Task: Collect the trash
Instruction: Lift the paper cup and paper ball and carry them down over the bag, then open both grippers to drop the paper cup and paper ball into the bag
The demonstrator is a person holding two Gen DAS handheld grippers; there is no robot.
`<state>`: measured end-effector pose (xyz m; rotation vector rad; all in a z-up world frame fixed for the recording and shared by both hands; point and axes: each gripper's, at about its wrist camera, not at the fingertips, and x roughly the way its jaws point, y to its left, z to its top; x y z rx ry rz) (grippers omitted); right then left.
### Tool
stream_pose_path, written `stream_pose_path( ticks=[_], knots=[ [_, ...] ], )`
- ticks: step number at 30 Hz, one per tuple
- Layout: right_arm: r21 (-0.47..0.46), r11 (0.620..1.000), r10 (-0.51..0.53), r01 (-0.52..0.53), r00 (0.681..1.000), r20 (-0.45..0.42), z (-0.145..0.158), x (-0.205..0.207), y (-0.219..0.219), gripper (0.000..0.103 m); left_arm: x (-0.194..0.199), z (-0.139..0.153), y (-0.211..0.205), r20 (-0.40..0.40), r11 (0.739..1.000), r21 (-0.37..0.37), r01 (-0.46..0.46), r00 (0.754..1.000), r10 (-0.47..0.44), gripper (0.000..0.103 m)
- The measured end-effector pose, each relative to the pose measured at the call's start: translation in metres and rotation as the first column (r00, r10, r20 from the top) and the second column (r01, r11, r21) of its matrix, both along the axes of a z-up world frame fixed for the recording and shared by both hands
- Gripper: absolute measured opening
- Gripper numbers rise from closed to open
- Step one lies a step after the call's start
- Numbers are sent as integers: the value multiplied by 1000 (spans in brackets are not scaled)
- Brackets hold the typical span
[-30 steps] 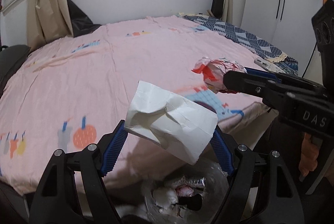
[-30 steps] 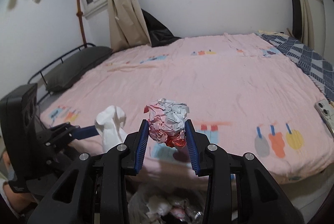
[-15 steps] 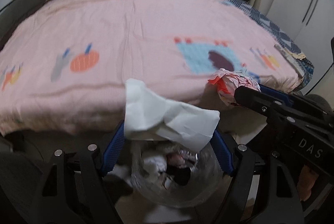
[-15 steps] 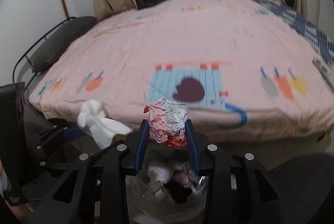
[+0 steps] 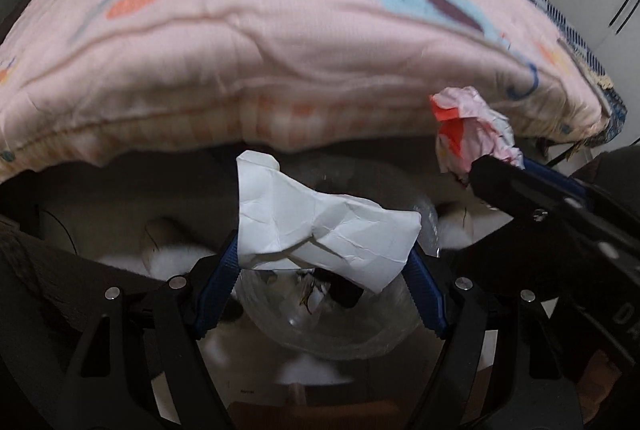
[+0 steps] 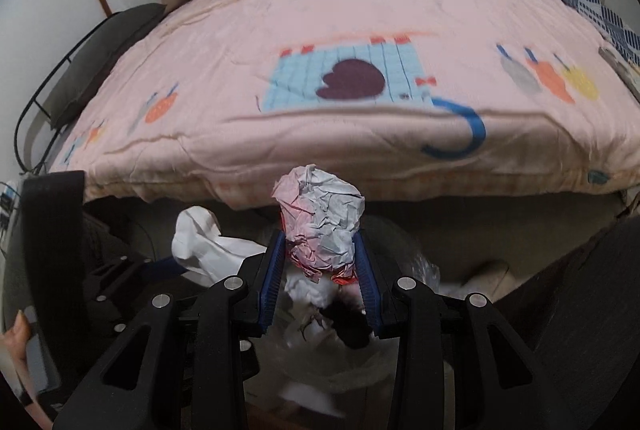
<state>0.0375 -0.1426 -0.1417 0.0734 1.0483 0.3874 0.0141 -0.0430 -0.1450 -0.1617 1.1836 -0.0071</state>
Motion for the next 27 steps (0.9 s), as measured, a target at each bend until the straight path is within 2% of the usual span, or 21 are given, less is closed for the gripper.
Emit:
stream_pose_path(
  ticks=[6,9,13,21,22,27],
  knots=[
    [-10,998,-61,60,987,-147,-32,6,-8,33,5,-33,-7,-129,999,11,35,991,-33,76],
    [-20,997,-81,79,977,-198,-45,10,-12,33,9,-52,-12,-207,997,26,69,976,-62,76],
    [-30,993,-120,116,946,-302,-73,20,-15,33,16,-76,-17,-299,997,11,74,952,-67,76],
    [-88,984,-175,152,888,-425,-120,36,-16,34,24,-117,-17,-402,997,3,81,913,-73,76],
    [-98,982,-186,159,873,-450,-130,39,-17,34,25,-123,-18,-416,996,6,86,906,-76,76],
    [-116,980,-198,162,852,-484,-148,45,-19,34,31,-143,-22,-449,993,17,116,888,-96,76]
  ],
)
